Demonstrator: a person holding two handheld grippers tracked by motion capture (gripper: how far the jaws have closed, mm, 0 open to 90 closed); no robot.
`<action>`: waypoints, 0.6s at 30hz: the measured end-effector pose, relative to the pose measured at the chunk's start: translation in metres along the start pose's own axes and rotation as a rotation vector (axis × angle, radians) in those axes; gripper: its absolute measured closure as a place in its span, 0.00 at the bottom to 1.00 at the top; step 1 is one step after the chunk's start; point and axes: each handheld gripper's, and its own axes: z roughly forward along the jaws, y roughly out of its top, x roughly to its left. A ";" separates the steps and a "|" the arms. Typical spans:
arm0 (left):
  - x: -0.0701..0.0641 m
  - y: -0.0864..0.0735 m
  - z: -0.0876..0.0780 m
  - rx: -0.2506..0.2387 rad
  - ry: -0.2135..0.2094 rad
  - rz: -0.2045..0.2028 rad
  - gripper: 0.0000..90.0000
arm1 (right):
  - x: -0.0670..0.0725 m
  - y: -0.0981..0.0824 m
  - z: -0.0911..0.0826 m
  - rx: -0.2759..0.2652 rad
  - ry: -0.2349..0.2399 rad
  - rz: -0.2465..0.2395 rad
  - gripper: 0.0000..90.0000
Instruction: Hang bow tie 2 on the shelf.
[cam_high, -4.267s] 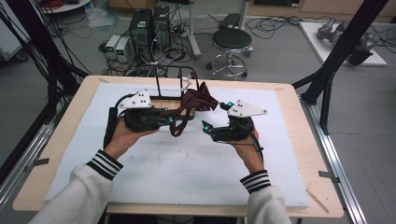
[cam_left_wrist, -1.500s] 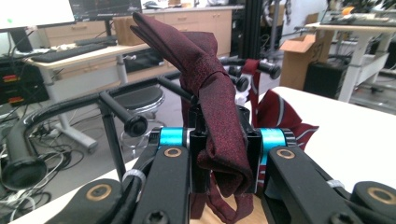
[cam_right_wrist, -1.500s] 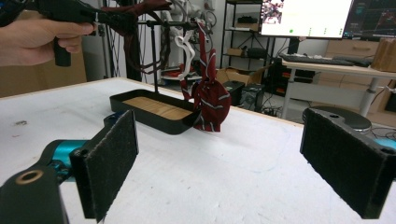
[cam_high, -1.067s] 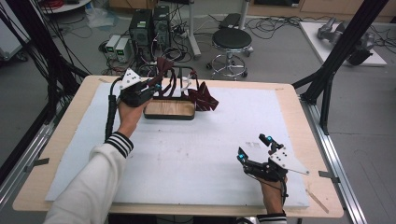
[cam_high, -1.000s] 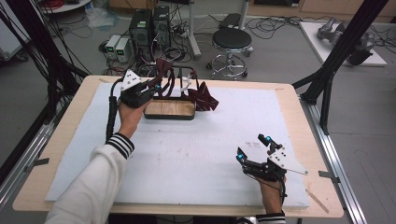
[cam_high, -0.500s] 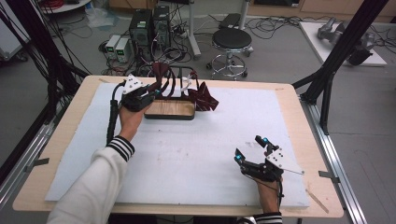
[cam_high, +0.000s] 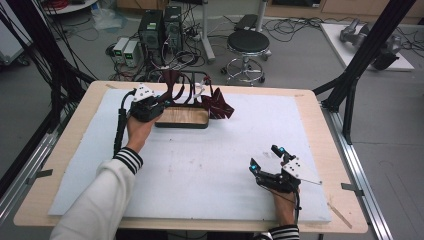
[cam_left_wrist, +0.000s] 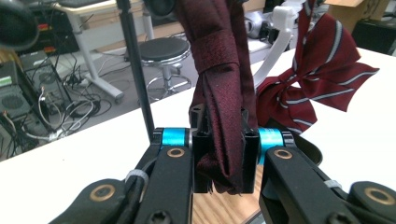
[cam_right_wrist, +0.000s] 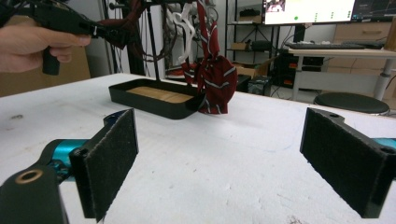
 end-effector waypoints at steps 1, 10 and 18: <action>0.000 0.000 0.001 0.004 0.003 0.005 0.90 | 0.000 -0.001 0.000 0.006 0.001 -0.004 0.12; 0.003 -0.007 0.007 0.036 0.006 -0.003 0.90 | -0.002 -0.005 -0.001 0.002 -0.003 0.021 0.12; 0.004 -0.010 0.007 0.026 -0.006 -0.003 0.83 | -0.001 -0.005 0.000 0.003 -0.008 -0.002 0.12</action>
